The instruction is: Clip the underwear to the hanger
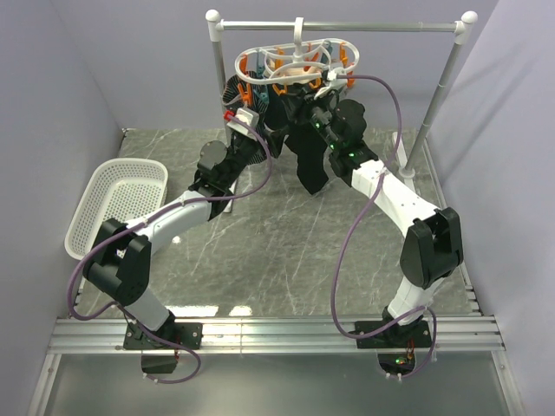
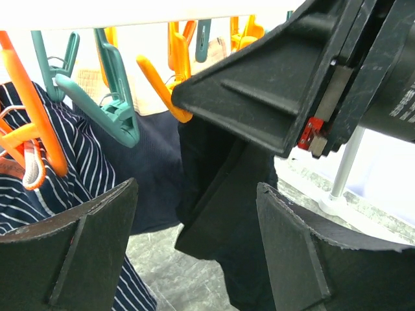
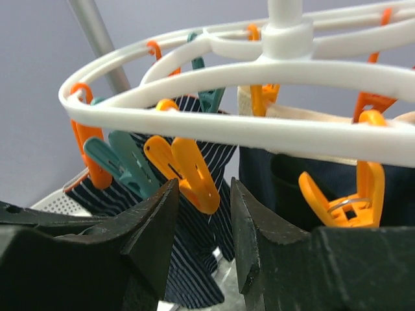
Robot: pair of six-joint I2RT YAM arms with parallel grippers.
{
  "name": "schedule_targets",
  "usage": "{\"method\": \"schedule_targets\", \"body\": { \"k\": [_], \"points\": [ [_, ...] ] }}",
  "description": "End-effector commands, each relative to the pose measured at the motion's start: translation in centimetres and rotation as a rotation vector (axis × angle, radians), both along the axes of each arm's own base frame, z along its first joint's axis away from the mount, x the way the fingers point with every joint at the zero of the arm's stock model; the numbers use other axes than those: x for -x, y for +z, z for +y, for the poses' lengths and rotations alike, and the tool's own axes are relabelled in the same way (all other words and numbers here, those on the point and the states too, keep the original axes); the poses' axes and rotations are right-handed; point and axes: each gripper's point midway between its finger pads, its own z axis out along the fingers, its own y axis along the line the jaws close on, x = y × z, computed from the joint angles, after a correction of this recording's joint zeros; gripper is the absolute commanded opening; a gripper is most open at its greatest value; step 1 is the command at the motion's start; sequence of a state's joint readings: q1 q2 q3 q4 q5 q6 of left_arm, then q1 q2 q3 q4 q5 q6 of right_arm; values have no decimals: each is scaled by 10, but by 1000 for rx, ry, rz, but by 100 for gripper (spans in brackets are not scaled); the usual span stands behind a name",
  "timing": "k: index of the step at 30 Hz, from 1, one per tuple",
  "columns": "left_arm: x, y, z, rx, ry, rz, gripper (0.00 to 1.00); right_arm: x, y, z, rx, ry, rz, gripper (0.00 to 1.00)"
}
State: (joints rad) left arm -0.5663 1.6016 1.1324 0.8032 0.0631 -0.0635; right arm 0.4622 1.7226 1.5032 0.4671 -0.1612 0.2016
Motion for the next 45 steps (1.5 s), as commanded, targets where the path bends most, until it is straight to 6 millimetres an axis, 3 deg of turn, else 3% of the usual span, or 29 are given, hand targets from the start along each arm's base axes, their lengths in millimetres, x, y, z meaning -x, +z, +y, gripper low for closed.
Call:
{"method": "schedule_targets", "body": {
  "k": [1, 9, 26, 36, 45],
  "points": [
    [9, 24, 5, 34, -10, -70, 80, 5, 52, -4, -82, -18, -116, 45],
    [8, 20, 1, 33, -29, -62, 79, 12, 59, -7, -83, -20, -141, 44],
    [-4, 22, -7, 42, -27, -62, 80, 1, 63, -6, -122, -41, -138, 40],
    [-10, 31, -6, 40, -4, -92, 80, -2, 60, 2, -111, -9, -115, 28],
    [-19, 37, -4, 51, 12, -101, 79, 5, 68, 4, -122, 23, -97, 8]
  ]
}}
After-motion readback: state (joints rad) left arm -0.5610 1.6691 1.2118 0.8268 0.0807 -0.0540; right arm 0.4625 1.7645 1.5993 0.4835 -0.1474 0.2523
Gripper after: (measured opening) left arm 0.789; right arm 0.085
